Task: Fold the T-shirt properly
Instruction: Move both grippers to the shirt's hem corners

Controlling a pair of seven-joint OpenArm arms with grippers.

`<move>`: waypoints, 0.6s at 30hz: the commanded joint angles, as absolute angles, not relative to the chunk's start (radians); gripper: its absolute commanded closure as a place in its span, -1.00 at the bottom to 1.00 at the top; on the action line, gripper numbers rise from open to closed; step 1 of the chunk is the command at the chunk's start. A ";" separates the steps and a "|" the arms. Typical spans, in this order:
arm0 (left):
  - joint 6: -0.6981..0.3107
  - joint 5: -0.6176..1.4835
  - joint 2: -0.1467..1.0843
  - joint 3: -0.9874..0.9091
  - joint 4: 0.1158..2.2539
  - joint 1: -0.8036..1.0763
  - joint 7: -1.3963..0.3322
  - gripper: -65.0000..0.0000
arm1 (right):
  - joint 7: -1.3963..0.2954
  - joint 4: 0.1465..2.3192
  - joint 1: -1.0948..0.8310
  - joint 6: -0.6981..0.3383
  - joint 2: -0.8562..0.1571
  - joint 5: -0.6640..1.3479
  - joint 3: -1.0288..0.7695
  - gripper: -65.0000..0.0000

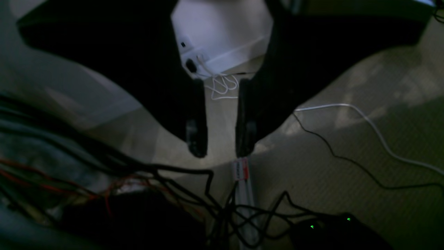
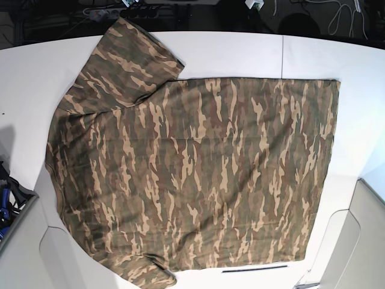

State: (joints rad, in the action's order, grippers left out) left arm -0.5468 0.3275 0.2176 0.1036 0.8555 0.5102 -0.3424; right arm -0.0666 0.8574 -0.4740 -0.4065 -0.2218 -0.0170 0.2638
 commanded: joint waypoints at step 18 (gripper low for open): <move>-0.592 0.612 0.225 -0.417 1.689 0.962 -0.582 0.45 | -0.168 1.735 -0.891 -0.571 -0.421 0.311 0.072 1.00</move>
